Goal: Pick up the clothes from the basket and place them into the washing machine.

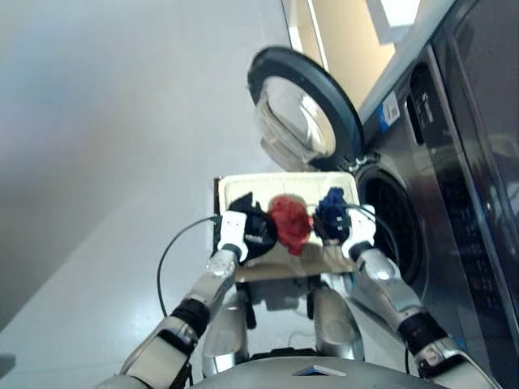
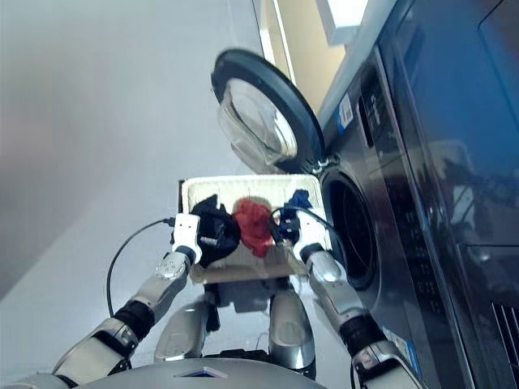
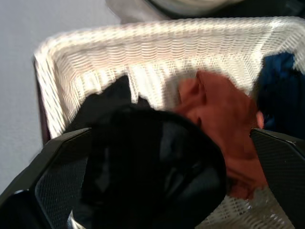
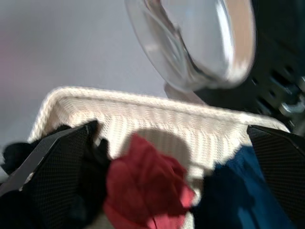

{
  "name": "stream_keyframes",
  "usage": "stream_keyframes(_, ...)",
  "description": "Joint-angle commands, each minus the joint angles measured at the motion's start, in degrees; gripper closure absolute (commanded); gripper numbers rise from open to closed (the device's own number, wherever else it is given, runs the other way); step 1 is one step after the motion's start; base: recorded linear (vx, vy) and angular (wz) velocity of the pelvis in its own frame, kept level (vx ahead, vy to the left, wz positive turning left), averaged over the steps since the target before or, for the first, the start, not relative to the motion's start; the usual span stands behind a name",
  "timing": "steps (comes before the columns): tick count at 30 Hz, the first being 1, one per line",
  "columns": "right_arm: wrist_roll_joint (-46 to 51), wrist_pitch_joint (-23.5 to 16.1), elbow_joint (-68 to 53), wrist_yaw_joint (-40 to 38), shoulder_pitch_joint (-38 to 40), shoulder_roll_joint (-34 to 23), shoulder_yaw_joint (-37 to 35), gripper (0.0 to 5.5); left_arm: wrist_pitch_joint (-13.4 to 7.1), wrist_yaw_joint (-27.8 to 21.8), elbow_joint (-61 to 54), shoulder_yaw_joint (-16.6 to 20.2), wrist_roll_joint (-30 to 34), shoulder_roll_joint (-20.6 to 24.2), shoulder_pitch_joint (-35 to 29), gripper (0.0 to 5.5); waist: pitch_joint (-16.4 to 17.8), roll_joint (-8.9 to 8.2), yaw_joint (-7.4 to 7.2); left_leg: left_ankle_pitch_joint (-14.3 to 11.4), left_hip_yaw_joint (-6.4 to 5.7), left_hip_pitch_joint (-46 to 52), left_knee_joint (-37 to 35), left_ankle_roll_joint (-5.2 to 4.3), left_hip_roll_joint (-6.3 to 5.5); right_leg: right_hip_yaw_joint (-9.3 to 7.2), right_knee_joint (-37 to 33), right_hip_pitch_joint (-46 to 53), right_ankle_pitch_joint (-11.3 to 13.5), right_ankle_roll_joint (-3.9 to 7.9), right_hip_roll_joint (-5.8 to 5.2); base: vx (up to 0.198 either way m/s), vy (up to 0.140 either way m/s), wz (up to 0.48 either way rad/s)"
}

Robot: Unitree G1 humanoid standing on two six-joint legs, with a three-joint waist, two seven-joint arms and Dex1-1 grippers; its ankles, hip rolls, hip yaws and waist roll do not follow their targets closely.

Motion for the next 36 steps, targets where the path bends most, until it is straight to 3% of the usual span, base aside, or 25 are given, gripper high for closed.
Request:
stream_keyframes(1,-1.57,-4.65,-9.0,-1.58,-2.09,0.22,1.29,0.0,-2.72,3.04,0.92,0.03,-0.11,-0.49,-3.37,0.0,-0.05,-2.53,-0.15,-4.59,-0.97,-2.67,9.94,-2.45,3.67,-0.46,3.1,-1.32,0.28,3.1,-1.75,-0.091,-0.013,0.0)
stream_keyframes(4,-2.75,-4.93,-11.7,-1.77,-4.88,-0.1,2.97,0.0,-2.91,4.74,2.92,0.69,-0.4,-1.06,-6.23,0.0,1.41,-3.05,-0.48,-5.15,-1.49,-6.28,12.37,-2.35,4.14,-0.29,5.3,-4.93,-0.12,2.89,-1.61,-0.093,-0.018,0.017)
stream_keyframes(9,-2.42,-5.41,-13.79,-2.57,-6.52,-0.41,3.99,0.0,-2.73,7.22,5.36,1.52,-1.63,-1.61,-9.63,0.0,3.09,-3.74,-0.6,-6.58,-3.4,-12.06,17.4,-2.36,4.43,-0.26,9.53,-9.78,-1.06,2.48,-1.3,-0.101,-0.036,0.098)
stream_keyframes(17,-0.44,-7.13,-17.52,-3.24,-6.44,-1.03,4.47,0.0,-2.33,10.4,11.12,3.94,-2.33,-1.93,-12.87,0.0,3.32,-4.43,-1.02,-8.13,-5.59,-20.49,23.77,-2.23,4.39,0.56,15.37,-17.05,-2.53,1.7,-1.26,-0.078,-0.021,0.091)
stream_keyframes(27,0.92,-8.51,-19.65,-4.3,-7.47,-1.35,6.03,0.0,-1.51,12.81,19.78,7.48,-2.66,-0.75,-18.54,0.0,3.32,-6.08,-1.86,-8.74,-6.98,-28.36,28.36,-2.43,4.94,0.7,18.74,-23.91,-2.9,1.34,-0.62,-0.046,-0.014,0.01)
stream_keyframes(36,3.88,-9.29,-23.92,-2.74,-7.98,-2.33,5.73,0.0,-1.53,12.55,22.79,10.63,-3.59,2.34,-23.64,0.0,3.32,-8.9,-3.42,-10.04,-6.9,-32.98,32.06,-2.61,6.17,1.12,20.89,-28.54,-2.95,1.89,-0.03,0.0,0.0,0.0)
